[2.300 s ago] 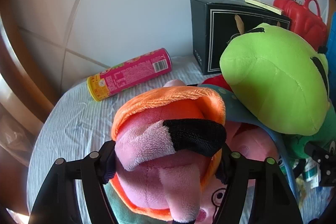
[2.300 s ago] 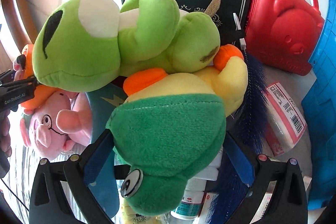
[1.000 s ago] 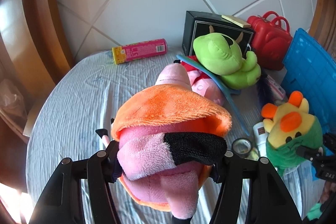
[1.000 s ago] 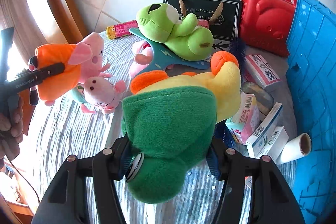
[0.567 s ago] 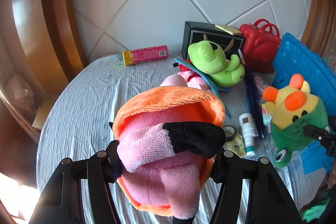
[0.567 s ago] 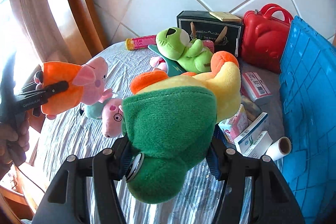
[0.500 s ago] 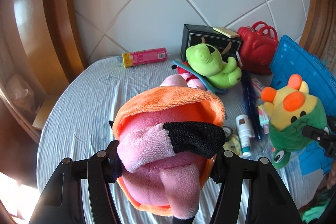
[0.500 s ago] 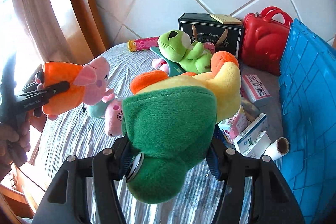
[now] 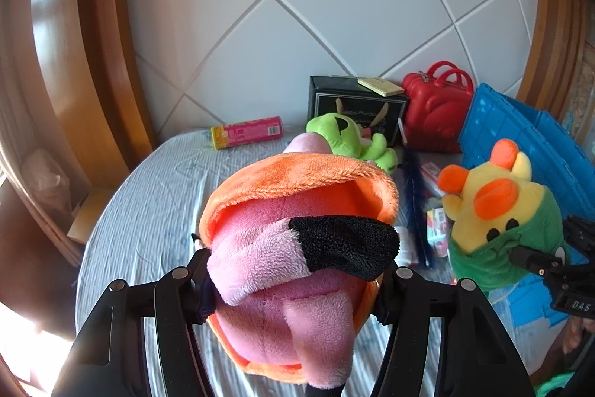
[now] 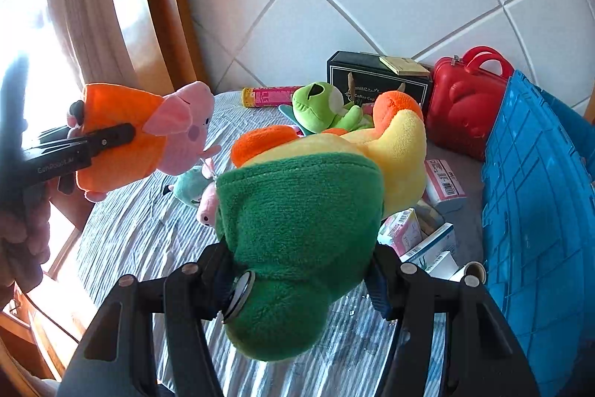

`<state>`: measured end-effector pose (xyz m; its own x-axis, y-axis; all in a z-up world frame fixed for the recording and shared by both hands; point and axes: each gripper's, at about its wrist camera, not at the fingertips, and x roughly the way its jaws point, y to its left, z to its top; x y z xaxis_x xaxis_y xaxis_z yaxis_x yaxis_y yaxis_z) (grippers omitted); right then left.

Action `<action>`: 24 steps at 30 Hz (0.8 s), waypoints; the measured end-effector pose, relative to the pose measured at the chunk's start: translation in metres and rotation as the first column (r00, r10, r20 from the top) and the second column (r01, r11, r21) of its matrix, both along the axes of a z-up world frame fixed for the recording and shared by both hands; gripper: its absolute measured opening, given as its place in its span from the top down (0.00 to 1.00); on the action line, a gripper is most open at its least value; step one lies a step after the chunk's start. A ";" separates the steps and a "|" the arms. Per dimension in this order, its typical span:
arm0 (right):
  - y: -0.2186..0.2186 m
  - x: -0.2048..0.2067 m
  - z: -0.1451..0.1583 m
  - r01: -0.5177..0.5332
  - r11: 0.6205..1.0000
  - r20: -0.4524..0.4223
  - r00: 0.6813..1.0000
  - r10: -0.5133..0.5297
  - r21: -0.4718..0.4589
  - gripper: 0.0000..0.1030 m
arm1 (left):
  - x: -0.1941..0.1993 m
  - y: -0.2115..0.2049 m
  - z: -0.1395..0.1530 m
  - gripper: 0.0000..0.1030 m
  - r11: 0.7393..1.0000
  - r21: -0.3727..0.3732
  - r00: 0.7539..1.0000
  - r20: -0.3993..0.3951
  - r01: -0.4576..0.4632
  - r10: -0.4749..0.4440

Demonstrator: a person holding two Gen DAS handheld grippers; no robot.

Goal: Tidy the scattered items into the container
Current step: 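Carry the flamingo and duck in both grippers over the blue crate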

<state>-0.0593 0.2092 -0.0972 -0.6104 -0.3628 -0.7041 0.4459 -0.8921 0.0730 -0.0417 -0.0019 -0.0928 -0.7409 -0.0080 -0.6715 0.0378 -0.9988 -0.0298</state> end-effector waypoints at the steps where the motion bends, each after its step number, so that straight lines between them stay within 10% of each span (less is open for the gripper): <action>1: 0.001 0.001 0.003 -0.004 1.000 -0.008 1.000 0.004 0.001 0.44 | 0.001 0.003 0.004 0.41 1.000 -0.003 1.000 -0.005 0.001 -0.001; 24: 0.064 0.011 0.099 0.031 0.991 -0.160 0.986 -0.052 -0.131 0.43 | -0.010 0.085 0.114 0.41 0.994 -0.076 0.982 -0.166 0.080 -0.092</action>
<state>-0.0480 0.2729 0.0022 -0.7293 -0.4154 -0.5437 0.4242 -0.8980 0.1171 -0.0515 0.0831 0.0212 -0.8439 0.0189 -0.5362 -0.0478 -0.9981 0.0400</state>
